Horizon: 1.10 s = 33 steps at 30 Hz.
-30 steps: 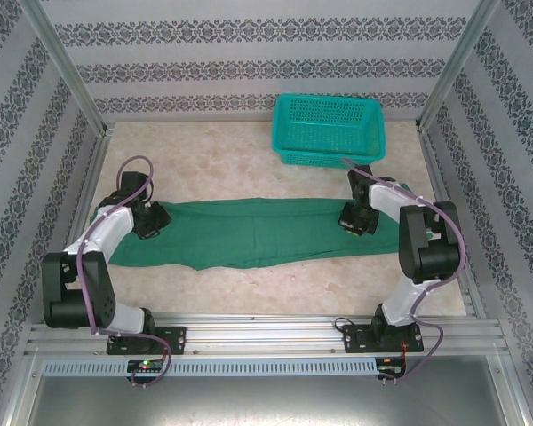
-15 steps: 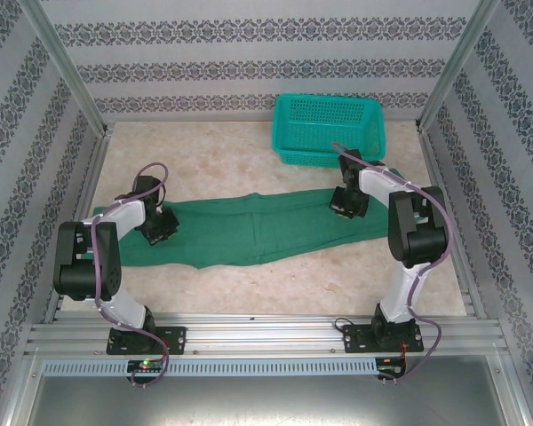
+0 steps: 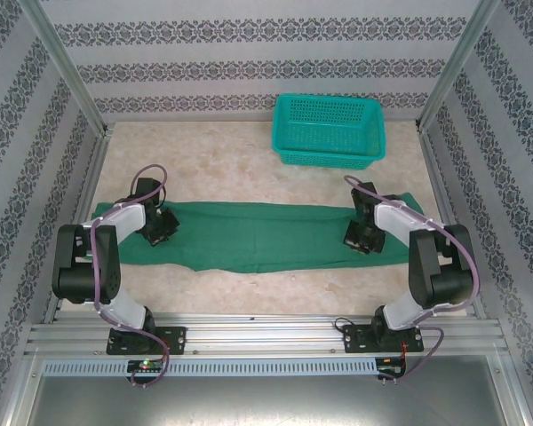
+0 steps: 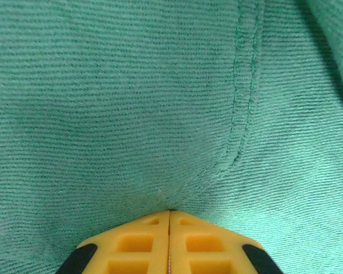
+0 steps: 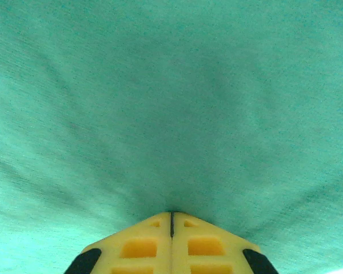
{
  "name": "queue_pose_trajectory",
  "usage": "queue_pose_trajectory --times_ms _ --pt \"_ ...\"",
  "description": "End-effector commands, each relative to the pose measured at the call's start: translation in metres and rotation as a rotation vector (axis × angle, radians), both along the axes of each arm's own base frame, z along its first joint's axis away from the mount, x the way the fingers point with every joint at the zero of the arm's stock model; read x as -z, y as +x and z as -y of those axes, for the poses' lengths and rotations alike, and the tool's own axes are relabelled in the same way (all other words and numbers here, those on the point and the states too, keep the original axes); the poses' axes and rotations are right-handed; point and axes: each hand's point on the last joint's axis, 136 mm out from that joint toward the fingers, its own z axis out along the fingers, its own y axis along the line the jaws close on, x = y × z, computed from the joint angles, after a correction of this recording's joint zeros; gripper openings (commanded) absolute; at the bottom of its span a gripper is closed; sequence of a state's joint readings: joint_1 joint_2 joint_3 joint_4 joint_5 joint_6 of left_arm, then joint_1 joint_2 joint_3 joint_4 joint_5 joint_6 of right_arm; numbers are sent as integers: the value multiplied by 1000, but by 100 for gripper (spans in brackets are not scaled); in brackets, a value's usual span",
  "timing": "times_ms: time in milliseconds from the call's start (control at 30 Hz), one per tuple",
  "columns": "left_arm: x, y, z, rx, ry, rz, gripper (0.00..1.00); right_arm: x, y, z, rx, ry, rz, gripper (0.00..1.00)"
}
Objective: Roll up the long pants
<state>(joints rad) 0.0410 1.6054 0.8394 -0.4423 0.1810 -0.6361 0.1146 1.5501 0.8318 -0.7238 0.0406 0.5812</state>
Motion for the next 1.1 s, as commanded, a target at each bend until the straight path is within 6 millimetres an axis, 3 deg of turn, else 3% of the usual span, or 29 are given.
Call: queue_pose_trajectory --times_ms 0,100,233,300,400,500,600,867,1067 --pt "12 -22 -8 41 91 -64 21 -15 -4 14 44 -58 29 0" --pt "-25 3 8 111 99 53 40 -32 21 0 27 -20 96 0" --pt "-51 16 61 257 36 135 52 -38 45 -30 -48 16 99 1" --pt "-50 18 89 321 -2 148 59 -35 52 -47 -92 23 88 5" --pt "-40 20 108 362 -24 138 66 -28 60 -64 -132 31 75 8" --pt "-33 25 125 380 -92 134 66 -23 64 -79 -160 44 58 8" --pt "-24 27 140 416 -122 118 59 -22 69 -91 -187 46 63 8" --pt "7 17 162 496 -139 52 61 -8 95 -102 -231 23 38 8" --pt "20 1 157 515 -127 3 59 -12 126 -98 -234 -5 68 7"
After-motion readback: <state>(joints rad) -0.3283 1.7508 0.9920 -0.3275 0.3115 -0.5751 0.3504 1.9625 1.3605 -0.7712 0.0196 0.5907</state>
